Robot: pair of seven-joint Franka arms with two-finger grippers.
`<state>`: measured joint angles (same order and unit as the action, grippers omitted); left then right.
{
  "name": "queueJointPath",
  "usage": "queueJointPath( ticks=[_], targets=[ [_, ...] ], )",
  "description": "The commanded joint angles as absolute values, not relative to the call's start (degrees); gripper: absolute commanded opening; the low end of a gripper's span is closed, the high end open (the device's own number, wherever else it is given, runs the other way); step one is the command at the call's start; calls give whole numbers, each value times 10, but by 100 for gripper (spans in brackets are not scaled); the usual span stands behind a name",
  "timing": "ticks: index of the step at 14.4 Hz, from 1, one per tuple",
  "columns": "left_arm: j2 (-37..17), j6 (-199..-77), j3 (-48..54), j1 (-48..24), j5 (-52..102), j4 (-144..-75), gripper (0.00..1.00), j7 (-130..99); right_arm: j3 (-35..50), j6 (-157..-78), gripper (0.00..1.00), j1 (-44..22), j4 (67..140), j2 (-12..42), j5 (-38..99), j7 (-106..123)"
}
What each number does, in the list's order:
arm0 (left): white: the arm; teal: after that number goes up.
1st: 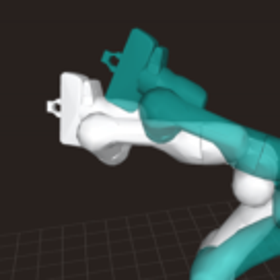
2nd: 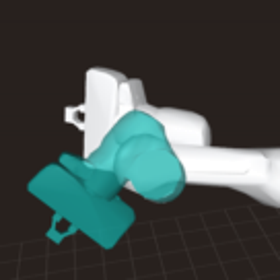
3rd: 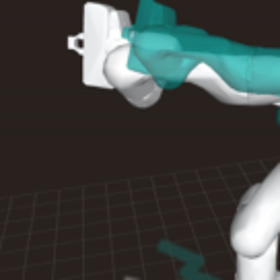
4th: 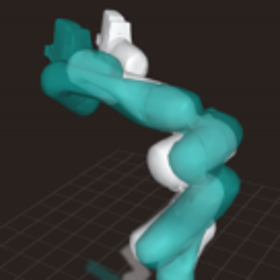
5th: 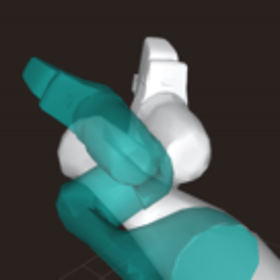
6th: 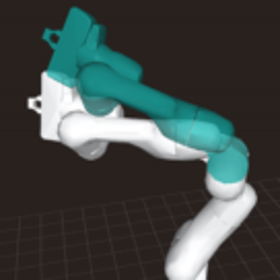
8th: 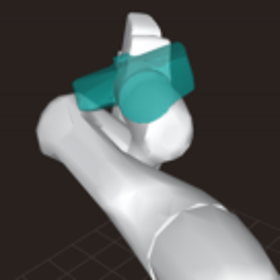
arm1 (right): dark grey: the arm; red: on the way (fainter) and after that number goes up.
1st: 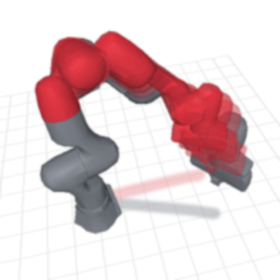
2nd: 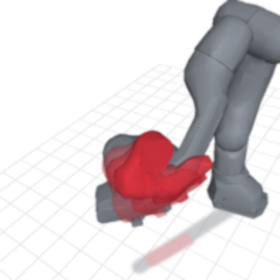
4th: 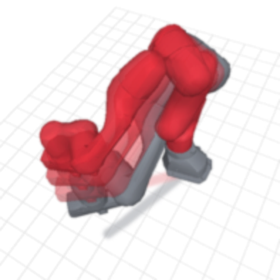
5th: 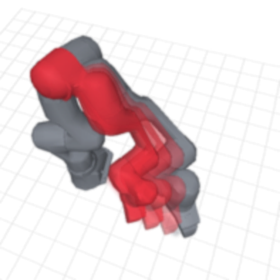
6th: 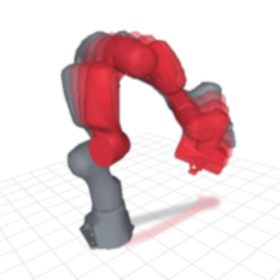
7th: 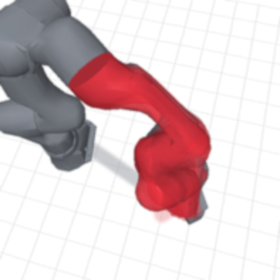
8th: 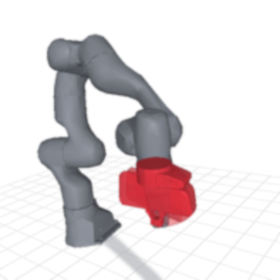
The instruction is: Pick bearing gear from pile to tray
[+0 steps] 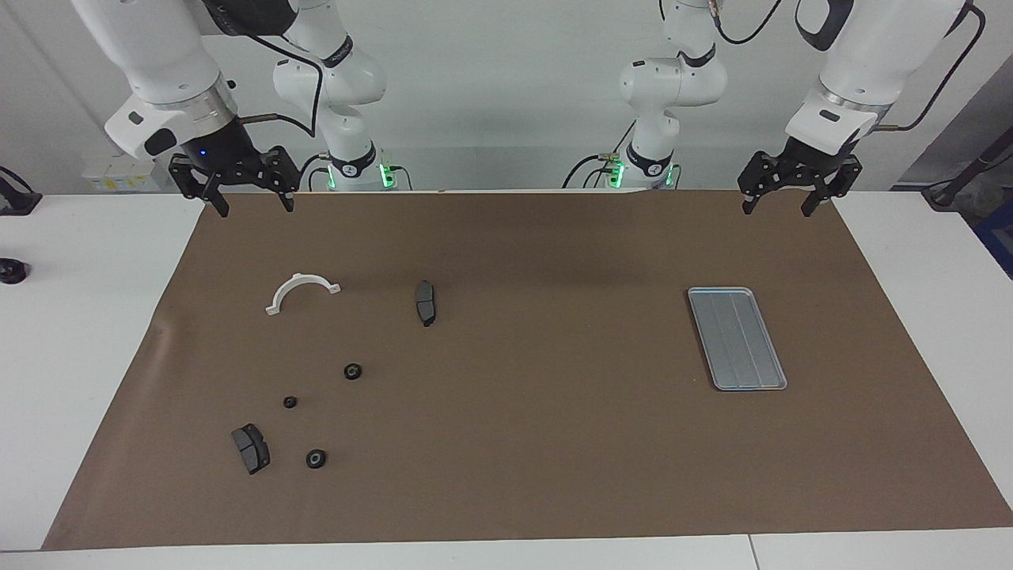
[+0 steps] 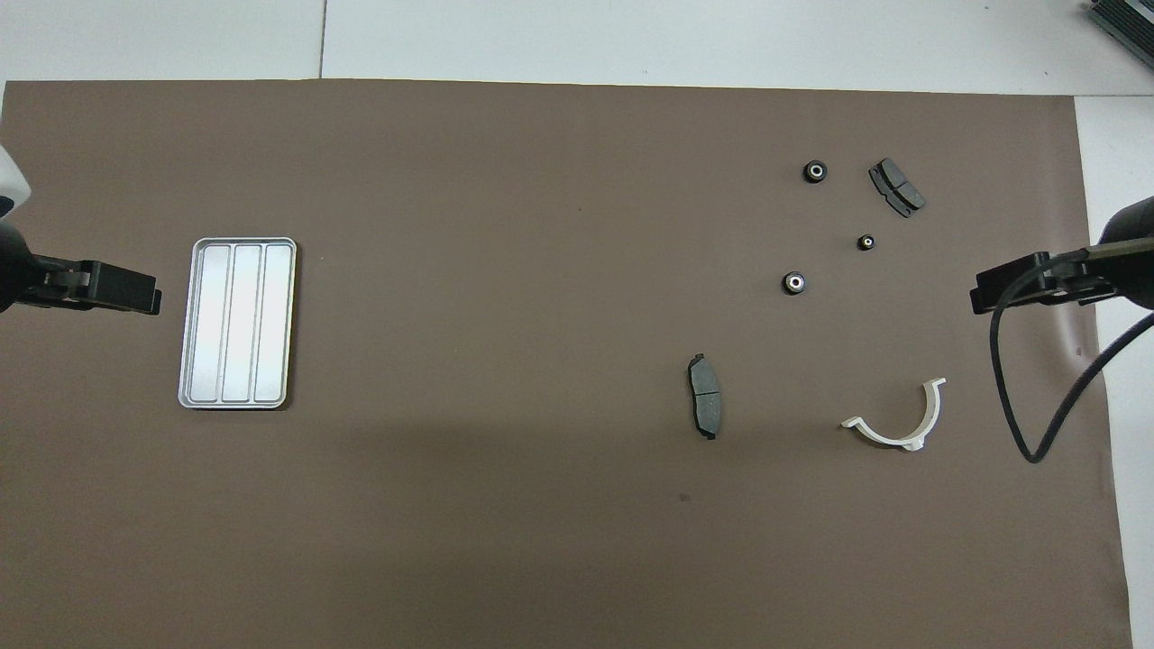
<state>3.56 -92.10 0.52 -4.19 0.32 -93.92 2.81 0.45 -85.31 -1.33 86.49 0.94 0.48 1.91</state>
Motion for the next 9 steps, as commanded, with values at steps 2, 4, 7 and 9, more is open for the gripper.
queueJointPath(
  ticks=[2,4,7,9],
  targets=[
    [37,-914,3,-40,11,-940,100,35,10,-846,100,-7,852,16,-3,8],
    [37,-914,4,-40,11,-940,100,35,10,-859,100,-7,851,18,-1,9],
    [37,-913,3,-40,11,-940,100,35,10,-875,100,-10,859,17,8,9],
    [37,-913,3,-40,11,-939,100,35,10,-881,100,-13,874,11,6,9]
  ],
)
